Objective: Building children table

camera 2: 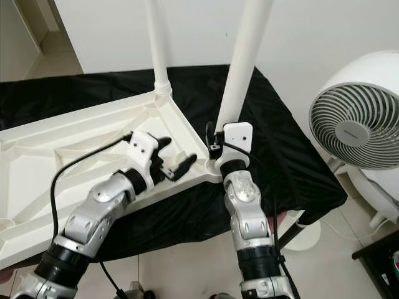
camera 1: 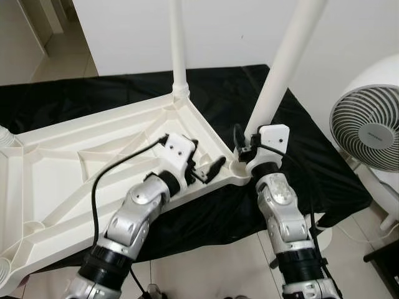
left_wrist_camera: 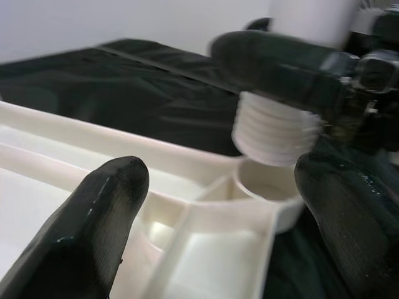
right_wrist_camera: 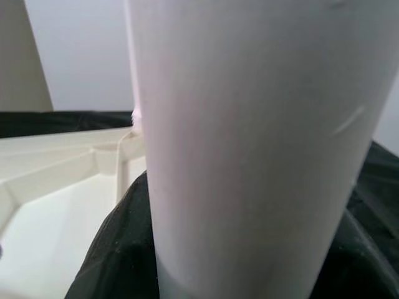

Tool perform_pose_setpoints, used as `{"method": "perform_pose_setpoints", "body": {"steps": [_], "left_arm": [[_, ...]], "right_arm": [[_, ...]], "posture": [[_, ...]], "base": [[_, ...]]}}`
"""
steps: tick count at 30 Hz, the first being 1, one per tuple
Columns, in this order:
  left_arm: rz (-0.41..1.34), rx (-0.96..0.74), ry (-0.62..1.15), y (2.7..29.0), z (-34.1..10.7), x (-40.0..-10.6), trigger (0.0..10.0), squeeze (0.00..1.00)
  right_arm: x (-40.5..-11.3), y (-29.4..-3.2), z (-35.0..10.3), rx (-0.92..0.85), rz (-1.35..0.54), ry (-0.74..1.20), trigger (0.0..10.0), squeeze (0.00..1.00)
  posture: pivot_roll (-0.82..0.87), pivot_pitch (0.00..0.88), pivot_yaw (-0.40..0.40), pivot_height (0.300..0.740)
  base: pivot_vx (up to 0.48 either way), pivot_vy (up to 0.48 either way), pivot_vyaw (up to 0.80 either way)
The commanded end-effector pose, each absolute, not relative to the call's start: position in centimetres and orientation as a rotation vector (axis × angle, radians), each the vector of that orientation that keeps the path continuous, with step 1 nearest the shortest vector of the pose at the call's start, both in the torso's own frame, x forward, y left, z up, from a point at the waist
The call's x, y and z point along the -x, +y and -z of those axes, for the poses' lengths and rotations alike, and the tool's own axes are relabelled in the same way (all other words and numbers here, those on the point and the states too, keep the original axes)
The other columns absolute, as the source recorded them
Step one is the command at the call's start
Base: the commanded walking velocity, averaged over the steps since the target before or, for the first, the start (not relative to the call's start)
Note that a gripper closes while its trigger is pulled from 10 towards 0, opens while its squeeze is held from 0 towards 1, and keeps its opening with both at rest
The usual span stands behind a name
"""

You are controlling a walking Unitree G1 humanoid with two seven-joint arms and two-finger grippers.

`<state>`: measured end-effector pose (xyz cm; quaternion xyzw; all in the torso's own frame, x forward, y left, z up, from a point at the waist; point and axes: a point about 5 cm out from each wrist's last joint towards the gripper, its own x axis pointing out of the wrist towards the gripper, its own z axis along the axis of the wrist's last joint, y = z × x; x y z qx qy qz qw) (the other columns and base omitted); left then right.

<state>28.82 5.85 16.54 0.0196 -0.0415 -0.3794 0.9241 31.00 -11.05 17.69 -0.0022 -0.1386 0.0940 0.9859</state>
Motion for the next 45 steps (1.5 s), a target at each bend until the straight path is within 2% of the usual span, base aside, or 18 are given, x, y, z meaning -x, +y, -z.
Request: {"method": "perform_pose_setpoints", "body": {"steps": [1, 19, 27, 37, 42, 45], "left_arm": [[0.894, -0.066, -0.077, 5.5, -16.4, -28.0, 10.0, 0.00], [0.914, -0.074, -0.054, 5.6, -16.2, -26.9, 10.0, 0.00], [0.924, -0.091, -0.044, 5.9, -16.1, -26.4, 10.0, 0.00], [0.895, -0.076, -0.038, 6.5, -16.6, -26.1, 10.0, 0.00], [0.890, -0.068, -0.042, 6.6, -16.8, -26.1, 10.0, 0.00], [0.878, -0.067, -0.047, 6.8, -17.1, -26.4, 10.0, 0.00]], "right_arm": [[-30.8, -10.9, -17.6, 0.000, -0.202, -0.271, 10.0, 0.00], [-31.4, -12.1, -15.6, -0.030, -0.155, -0.176, 10.0, 0.00], [-31.0, -11.6, -14.9, 0.059, -0.233, -0.162, 10.0, 0.00], [-29.0, -11.7, -13.5, 0.205, -0.332, -0.170, 10.0, 0.00], [-28.7, -12.0, -13.4, 0.202, -0.331, -0.177, 10.0, 0.00], [-28.1, -12.6, -12.9, 0.092, -0.308, -0.195, 10.0, 0.00]], "posture": [[0.08, 0.093, 0.001, 0.740], [0.09, 0.111, -0.015, 0.740], [0.10, 0.135, -0.018, 0.740], [0.10, 0.169, -0.018, 0.740], [0.10, 0.172, -0.018, 0.740], [0.10, 0.177, -0.012, 0.740]], "base": [[0.000, 0.000, 0.00], [0.000, 0.000, 0.00], [0.000, 0.000, 0.00], [0.000, 0.000, 0.00], [0.000, 0.000, 0.00], [0.000, 0.000, 0.00]]}}
